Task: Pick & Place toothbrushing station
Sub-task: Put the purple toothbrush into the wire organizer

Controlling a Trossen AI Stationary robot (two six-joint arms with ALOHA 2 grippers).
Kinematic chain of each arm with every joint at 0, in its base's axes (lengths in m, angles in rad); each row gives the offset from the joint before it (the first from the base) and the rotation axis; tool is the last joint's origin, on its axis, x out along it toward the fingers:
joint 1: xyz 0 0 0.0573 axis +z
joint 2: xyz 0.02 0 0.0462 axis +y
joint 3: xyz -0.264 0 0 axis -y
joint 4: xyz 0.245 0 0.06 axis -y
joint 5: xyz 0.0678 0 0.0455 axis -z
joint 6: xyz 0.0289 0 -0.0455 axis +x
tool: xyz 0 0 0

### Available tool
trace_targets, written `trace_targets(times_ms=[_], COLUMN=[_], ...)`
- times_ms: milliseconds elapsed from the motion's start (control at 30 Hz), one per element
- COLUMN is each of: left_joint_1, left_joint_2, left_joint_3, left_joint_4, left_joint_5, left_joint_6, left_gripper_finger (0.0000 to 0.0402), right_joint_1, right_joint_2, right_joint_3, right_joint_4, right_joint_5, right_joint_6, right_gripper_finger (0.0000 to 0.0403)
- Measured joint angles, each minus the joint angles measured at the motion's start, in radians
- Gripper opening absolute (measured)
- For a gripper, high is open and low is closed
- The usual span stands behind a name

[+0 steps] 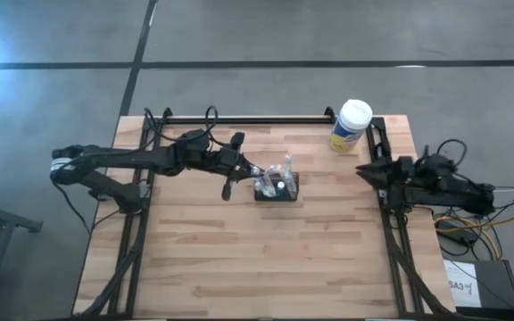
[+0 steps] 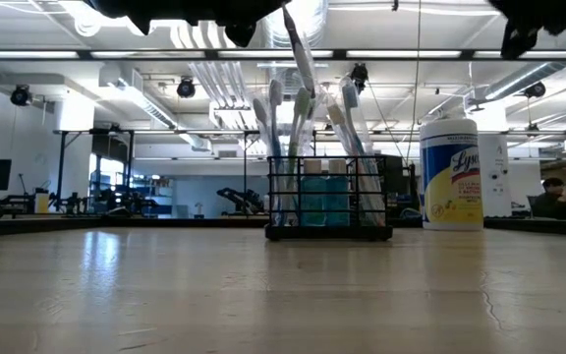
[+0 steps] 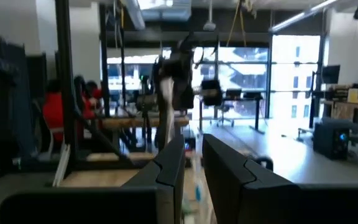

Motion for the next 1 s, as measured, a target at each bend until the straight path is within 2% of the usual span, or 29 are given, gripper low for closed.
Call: trace_targets(times_ms=[67, 233, 367, 833, 1000], left_joint_1=[0.0, -0.002, -0.002, -0.003, -0.003], left_joint_2=[0.0, 0.0, 0.0, 0.0, 0.0], left_joint_3=[0.0, -0.001, -0.001, -0.021, -0.034], left_joint_4=[0.0, -0.005, -0.006, 0.005, 0.041], left_joint_5=[0.001, 0.008, 0.01, 0.011, 0.011], left_joint_6=[0.0, 0.0, 0.0, 0.008, 0.005], left_gripper_finger=[0.0019, 0.0017, 0.0018, 0.0017, 0.0018], right_joint_1=[0.0, 0.001, -0.001, -0.001, -0.001], right_joint_2=[0.03, 0.074, 0.068, 0.06, 0.129], right_joint_3=[-0.044, -0.194, -0.29, -0.319, -0.318], right_joint_4=[0.046, 0.336, 0.434, 0.429, 0.432], right_joint_5=[-0.007, -0.048, -0.047, -0.033, -0.018], right_joint_6=[0.0, 0.002, 0.011, -0.016, -0.016], right_gripper_finger=[0.0052, 0.0051, 0.0051, 0.0009, 0.0008])
